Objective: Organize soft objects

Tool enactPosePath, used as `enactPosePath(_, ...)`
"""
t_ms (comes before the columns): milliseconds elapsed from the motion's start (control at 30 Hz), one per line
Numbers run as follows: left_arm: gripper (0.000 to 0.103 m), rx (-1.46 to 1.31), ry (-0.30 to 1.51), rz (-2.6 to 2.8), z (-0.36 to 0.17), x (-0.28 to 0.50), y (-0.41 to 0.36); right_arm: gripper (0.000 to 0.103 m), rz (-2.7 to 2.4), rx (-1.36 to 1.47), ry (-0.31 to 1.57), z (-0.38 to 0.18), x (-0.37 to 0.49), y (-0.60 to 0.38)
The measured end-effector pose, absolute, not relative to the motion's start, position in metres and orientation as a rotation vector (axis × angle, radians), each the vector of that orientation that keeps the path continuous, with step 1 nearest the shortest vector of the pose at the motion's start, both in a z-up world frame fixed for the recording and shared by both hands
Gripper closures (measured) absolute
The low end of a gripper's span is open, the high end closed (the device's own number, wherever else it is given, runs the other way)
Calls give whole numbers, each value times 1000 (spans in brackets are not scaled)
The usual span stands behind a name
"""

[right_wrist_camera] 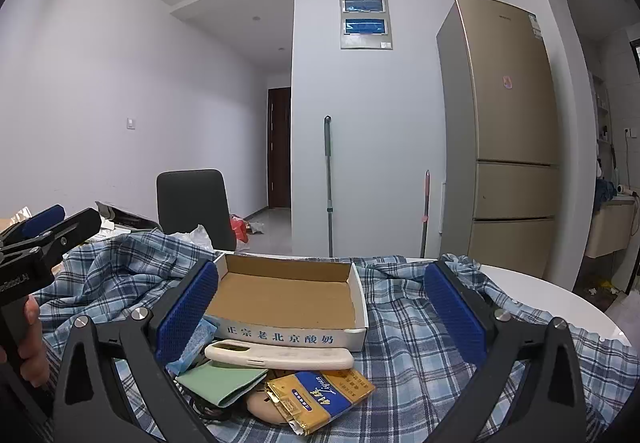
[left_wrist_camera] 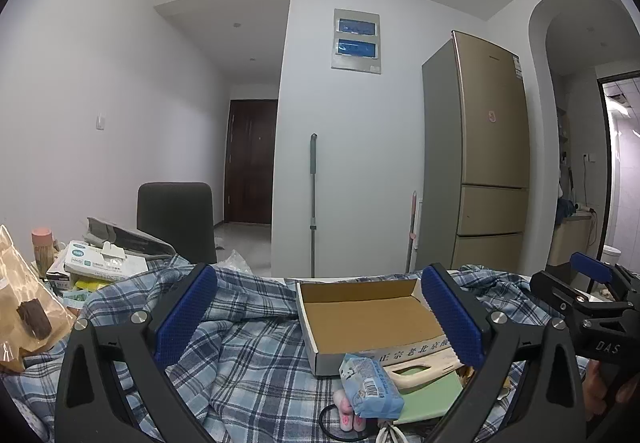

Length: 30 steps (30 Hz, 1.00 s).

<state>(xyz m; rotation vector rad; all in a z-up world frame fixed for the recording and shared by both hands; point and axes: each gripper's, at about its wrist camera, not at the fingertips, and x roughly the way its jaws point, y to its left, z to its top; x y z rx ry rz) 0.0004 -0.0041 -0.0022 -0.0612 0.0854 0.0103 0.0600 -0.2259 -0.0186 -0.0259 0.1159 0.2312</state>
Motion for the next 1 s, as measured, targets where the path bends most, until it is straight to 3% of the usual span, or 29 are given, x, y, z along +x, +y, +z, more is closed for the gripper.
enactPosePath(1000, 0, -45, 80, 1, 0, -3, -7, 0, 229, -26, 129, -20, 64, -225)
